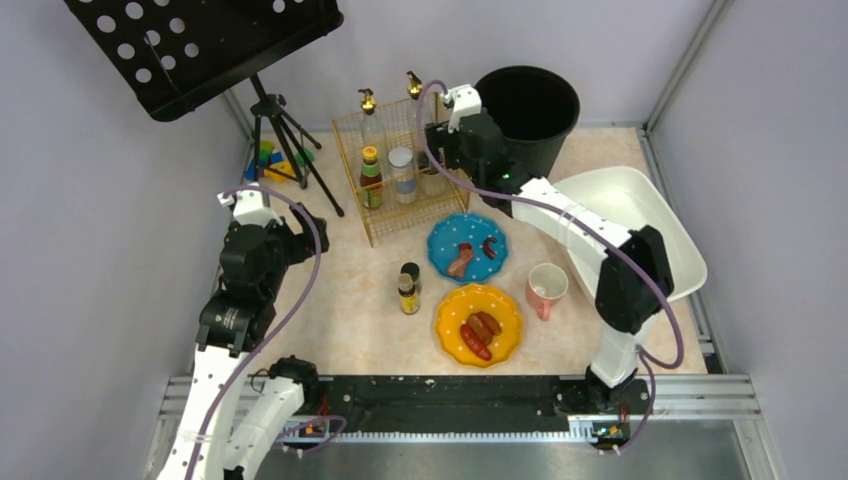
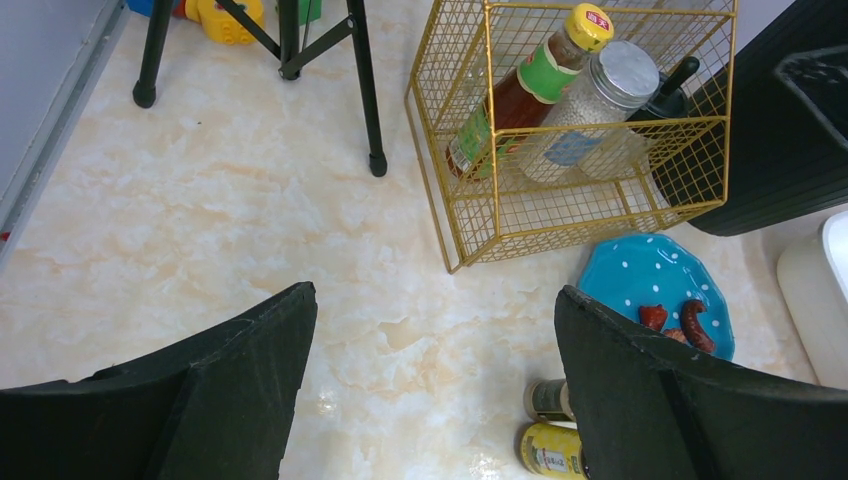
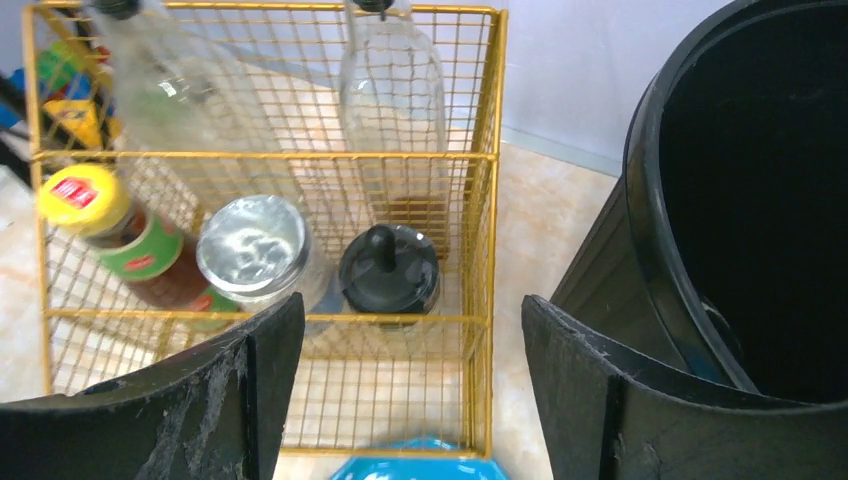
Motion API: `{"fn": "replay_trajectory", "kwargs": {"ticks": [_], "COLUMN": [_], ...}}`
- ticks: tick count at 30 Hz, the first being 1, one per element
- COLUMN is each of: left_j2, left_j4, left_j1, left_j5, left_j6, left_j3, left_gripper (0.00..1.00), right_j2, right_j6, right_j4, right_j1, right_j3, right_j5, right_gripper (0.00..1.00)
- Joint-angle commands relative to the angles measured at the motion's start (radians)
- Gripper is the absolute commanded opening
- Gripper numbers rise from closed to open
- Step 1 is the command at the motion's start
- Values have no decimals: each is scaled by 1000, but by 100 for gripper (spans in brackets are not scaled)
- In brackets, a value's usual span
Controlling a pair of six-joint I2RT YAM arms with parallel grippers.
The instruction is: Clear the kitchen counter
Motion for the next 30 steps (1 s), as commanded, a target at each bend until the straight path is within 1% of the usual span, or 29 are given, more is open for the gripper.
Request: {"fn": "replay_trajectory", "kwargs": {"ticks": [1, 3, 7, 11, 15, 19, 23, 27, 30], "left_j2": [3, 4, 12, 23, 24, 23, 24, 22, 20], "left_j4": [36, 36, 36, 35, 34, 34, 35, 35, 35], "left_j1": [8, 8, 8, 10, 11, 11, 11, 11, 11], "left_j5": [3, 6, 15, 30, 37, 46, 52, 56, 56], "left_j6": [0, 1, 5, 4, 4, 3, 3, 3, 3], "left_j3": [2, 2, 3, 4, 5, 5, 5, 8, 6], "left_gripper": [93, 93, 93, 93, 93, 93, 93, 93, 93], "right_j2": [-148, -214, -321, -396, -448, -482, -472, -454, -459], "right_j6": [-28, -32, -66, -141, -190, -218, -257, -317, -351], "right_j4": [-19, -20, -32, -77, -111, -84, -71, -51, 2], "right_j1": [48, 78, 146, 225, 269, 281, 298, 342, 356], "right_j3": [-78, -148, -254, -304, -354, -429, -484, -527, -580], "right_j5": [-59, -88, -194, -324, -434, -520, -601, -611, -618], "right_gripper": [78, 78, 77, 77, 77, 78, 79, 79, 79]}}
